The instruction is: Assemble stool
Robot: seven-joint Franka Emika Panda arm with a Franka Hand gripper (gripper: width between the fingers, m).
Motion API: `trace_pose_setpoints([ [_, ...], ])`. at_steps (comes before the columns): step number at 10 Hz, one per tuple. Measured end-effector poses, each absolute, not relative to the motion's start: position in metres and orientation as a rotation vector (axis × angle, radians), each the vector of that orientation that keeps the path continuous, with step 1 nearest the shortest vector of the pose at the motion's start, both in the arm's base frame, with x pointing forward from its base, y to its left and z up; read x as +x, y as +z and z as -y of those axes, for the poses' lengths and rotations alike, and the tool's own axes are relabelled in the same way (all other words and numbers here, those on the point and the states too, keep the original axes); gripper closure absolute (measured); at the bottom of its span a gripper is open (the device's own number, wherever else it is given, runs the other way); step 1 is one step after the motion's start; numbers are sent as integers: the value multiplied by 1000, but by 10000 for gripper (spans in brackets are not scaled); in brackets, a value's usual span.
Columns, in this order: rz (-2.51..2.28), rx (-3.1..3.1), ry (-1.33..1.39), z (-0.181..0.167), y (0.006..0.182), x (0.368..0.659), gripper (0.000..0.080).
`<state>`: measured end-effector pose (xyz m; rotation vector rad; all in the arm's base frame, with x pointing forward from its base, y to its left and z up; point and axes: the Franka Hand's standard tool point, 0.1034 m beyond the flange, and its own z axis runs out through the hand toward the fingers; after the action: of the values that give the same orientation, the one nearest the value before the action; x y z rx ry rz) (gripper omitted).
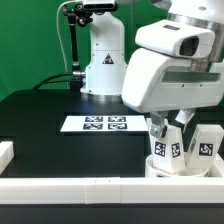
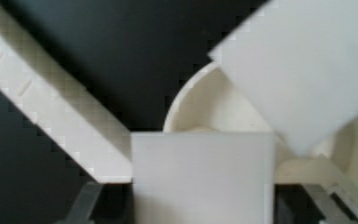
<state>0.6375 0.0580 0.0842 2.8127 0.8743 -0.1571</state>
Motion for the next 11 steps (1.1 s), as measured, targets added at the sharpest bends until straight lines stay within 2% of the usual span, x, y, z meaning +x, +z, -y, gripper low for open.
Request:
trace_pose_setpoints([
  [8, -138, 2928, -74, -66, 85, 639, 459],
  [11, 291, 3012, -77, -58, 84, 640, 459],
])
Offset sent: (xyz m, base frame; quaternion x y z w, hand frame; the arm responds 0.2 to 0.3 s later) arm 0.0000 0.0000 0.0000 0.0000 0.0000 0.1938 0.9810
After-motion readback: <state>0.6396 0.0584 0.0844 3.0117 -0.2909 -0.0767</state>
